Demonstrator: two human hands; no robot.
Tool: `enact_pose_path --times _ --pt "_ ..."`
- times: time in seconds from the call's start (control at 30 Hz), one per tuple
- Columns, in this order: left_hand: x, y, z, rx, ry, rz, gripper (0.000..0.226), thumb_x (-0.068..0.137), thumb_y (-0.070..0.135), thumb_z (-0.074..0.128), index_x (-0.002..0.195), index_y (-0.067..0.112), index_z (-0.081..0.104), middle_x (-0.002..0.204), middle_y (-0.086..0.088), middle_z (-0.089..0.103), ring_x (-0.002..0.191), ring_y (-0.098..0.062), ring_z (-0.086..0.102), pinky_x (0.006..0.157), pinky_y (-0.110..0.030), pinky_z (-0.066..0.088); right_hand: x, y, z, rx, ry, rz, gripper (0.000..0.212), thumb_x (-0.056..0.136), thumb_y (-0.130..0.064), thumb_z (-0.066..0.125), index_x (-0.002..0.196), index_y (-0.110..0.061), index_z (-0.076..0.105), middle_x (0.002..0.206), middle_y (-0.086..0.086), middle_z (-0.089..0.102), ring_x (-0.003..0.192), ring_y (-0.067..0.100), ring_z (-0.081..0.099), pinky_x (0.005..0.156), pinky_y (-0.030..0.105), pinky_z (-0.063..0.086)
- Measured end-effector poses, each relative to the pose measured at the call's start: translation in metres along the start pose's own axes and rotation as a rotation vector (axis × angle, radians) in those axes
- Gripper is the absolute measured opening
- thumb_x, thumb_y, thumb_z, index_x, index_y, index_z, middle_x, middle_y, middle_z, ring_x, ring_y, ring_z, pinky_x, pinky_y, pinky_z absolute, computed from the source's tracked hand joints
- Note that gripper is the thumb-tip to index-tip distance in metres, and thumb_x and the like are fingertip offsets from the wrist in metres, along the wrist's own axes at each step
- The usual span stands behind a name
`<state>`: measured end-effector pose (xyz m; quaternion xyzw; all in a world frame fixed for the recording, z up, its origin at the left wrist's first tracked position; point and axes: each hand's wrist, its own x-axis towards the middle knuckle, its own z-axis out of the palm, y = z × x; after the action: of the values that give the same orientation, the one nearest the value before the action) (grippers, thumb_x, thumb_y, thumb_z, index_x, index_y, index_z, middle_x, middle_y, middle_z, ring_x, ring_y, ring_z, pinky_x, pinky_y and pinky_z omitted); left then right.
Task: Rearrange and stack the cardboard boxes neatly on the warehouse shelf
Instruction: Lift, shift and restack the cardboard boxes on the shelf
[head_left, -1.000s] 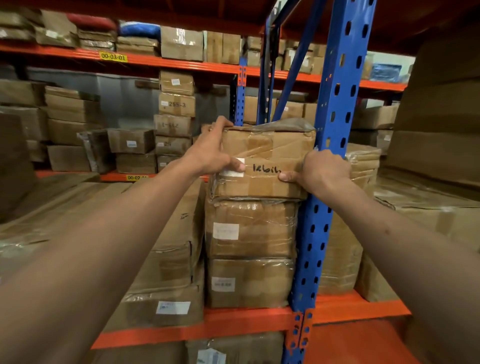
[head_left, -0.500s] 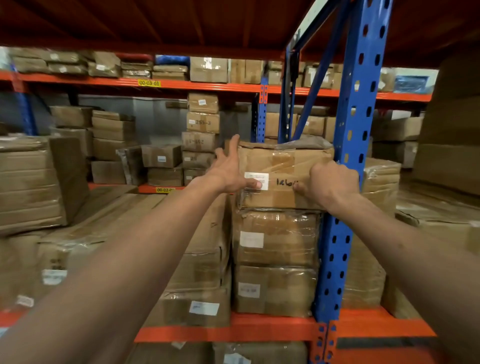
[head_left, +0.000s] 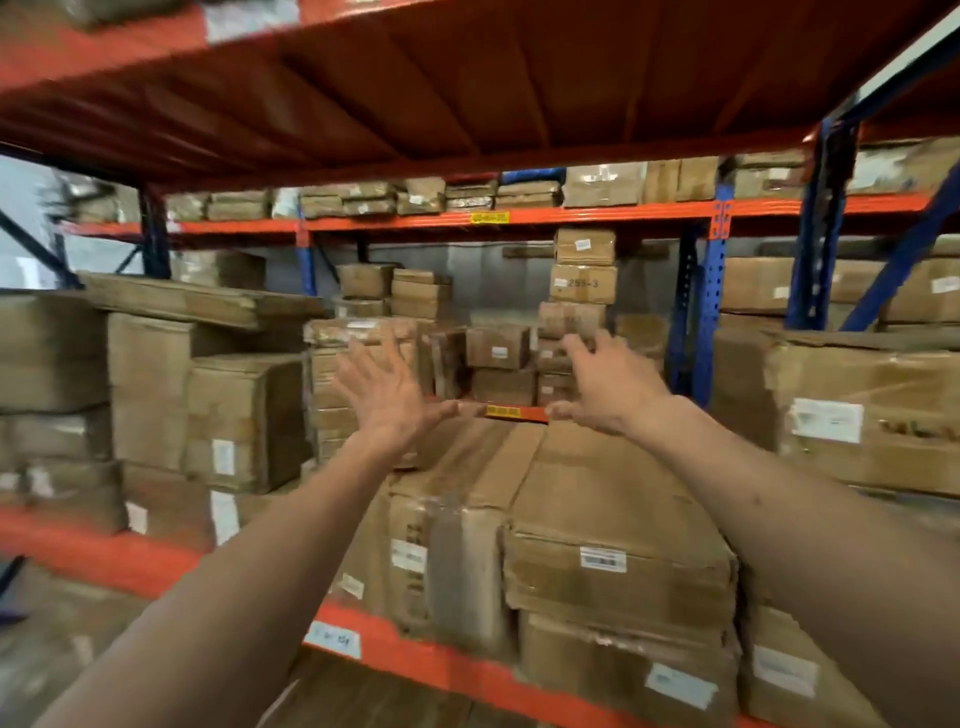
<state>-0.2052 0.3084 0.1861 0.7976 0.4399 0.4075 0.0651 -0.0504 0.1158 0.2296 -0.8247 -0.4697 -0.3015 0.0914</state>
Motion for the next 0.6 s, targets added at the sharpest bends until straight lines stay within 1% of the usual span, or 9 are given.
enact_pose_path --times 0.1,0.17,0.23,0.33,0.4,0.47,0.53,0.57,0.6 --pt "0.011 -0.055 -0.005 -0.108 -0.066 -0.112 0.144 0.067 0.054 0.086 0.153 0.020 -0.025 0.161 -0.028 -0.013 0.149 -0.047 -0.005 0.121 -0.060 0.006 0.031 -0.065 0.019 0.045 -0.069 -0.098 0.091 0.078 -0.058 0.077 0.149 -0.027 0.028 0.141 0.019 0.040 0.125 0.040 0.048 0.093 0.049 0.048" --pt "0.013 -0.086 -0.004 -0.185 -0.113 -0.156 0.146 0.067 0.045 0.090 0.152 0.021 -0.026 0.162 -0.027 -0.012 0.149 -0.047 -0.001 0.120 -0.060 0.008 0.050 -0.103 0.027 0.048 -0.055 -0.144 0.098 0.077 -0.056 0.080 0.151 -0.029 0.022 0.145 0.021 0.033 0.130 0.043 0.042 0.097 0.052 0.047" --pt "0.016 -0.109 0.000 -0.251 -0.156 -0.200 0.148 0.066 0.041 0.091 0.152 0.022 -0.028 0.162 -0.026 -0.008 0.149 -0.046 0.003 0.119 -0.060 0.011 0.069 -0.134 0.031 0.069 -0.038 -0.164 0.106 0.075 -0.054 0.082 0.154 -0.032 0.016 0.153 0.021 0.024 0.137 0.045 0.034 0.102 0.056 0.043" --pt "0.031 -0.134 0.009 -0.414 -0.245 -0.267 0.153 0.062 0.040 0.094 0.152 0.022 -0.028 0.162 -0.026 0.008 0.147 -0.045 0.019 0.119 -0.059 0.020 0.100 -0.171 0.033 0.157 -0.060 -0.169 0.111 0.074 -0.057 0.083 0.155 -0.038 0.010 0.162 0.016 0.004 0.145 0.047 0.020 0.110 0.063 0.035" --pt "0.041 -0.149 0.017 -0.568 -0.341 -0.268 0.152 0.061 0.040 0.094 0.153 0.024 -0.026 0.160 -0.024 0.021 0.144 -0.041 0.031 0.118 -0.055 0.027 0.121 -0.190 0.034 0.269 -0.092 -0.115 0.116 0.070 -0.061 0.084 0.155 -0.041 0.007 0.165 0.014 -0.008 0.147 0.049 0.014 0.111 0.067 0.031" --pt "0.047 -0.159 0.024 -0.675 -0.404 -0.242 0.147 0.061 0.038 0.095 0.157 0.026 -0.016 0.156 -0.017 0.035 0.140 -0.036 0.040 0.117 -0.052 0.031 0.139 -0.205 0.038 0.371 -0.129 -0.036 0.128 0.064 -0.059 0.089 0.155 -0.045 0.000 0.165 0.010 -0.021 0.149 0.050 0.004 0.114 0.070 0.024" --pt "0.050 -0.166 0.032 -0.742 -0.418 -0.210 0.136 0.062 0.031 0.096 0.158 0.027 0.000 0.148 -0.010 0.048 0.135 -0.031 0.046 0.115 -0.050 0.036 0.152 -0.213 0.044 0.379 -0.198 -0.004 0.139 0.058 -0.051 0.095 0.155 -0.050 -0.005 0.164 0.003 -0.029 0.150 0.048 -0.005 0.115 0.072 0.017" --pt "0.052 -0.168 0.036 -0.785 -0.421 -0.200 0.130 0.063 0.025 0.096 0.158 0.029 0.006 0.144 -0.007 0.052 0.133 -0.029 0.049 0.114 -0.050 0.037 0.157 -0.215 0.047 0.353 -0.239 -0.014 0.141 0.056 -0.046 0.097 0.155 -0.051 -0.005 0.165 0.000 -0.028 0.151 0.047 -0.008 0.115 0.073 0.015" --pt "0.054 -0.170 0.039 -0.843 -0.429 -0.200 0.125 0.064 0.019 0.095 0.157 0.031 0.011 0.141 -0.005 0.056 0.131 -0.028 0.051 0.113 -0.051 0.038 0.159 -0.215 0.051 0.336 -0.271 -0.034 0.141 0.056 -0.041 0.098 0.156 -0.050 -0.001 0.167 -0.002 -0.021 0.151 0.045 -0.006 0.116 0.072 0.014"
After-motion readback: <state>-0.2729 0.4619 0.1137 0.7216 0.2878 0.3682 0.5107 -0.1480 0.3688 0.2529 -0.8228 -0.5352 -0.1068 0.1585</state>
